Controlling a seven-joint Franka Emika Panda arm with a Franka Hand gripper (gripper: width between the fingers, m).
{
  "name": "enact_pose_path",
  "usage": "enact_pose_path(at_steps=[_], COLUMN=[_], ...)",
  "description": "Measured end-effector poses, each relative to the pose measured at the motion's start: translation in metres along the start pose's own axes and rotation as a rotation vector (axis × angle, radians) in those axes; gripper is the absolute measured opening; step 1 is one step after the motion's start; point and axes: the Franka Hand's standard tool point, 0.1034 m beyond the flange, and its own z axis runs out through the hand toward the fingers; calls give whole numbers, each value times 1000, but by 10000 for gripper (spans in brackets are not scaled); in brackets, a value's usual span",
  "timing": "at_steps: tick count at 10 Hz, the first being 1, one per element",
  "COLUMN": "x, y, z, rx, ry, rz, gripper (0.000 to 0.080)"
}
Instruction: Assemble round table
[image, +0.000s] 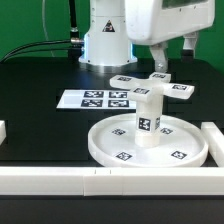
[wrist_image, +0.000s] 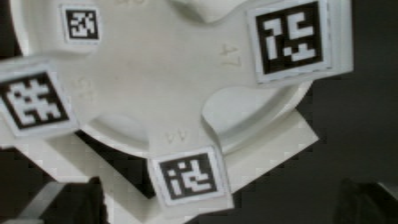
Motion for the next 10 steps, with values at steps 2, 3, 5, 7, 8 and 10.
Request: enact_pose_path(at_steps=[2,3,5,7,8,10], x=[-3,-4,-6,-9,-11,-15], y=[2,3,4,7,9,11], z=[1,1,3,10,10,11], rx=[-1,-1,-4,-10,-8,-3], ry=[-3,-3,-19,-56,-60,-65], rz=[-155,-240,-462,-648,-699,-773], gripper=[649,649,649,649,649,649])
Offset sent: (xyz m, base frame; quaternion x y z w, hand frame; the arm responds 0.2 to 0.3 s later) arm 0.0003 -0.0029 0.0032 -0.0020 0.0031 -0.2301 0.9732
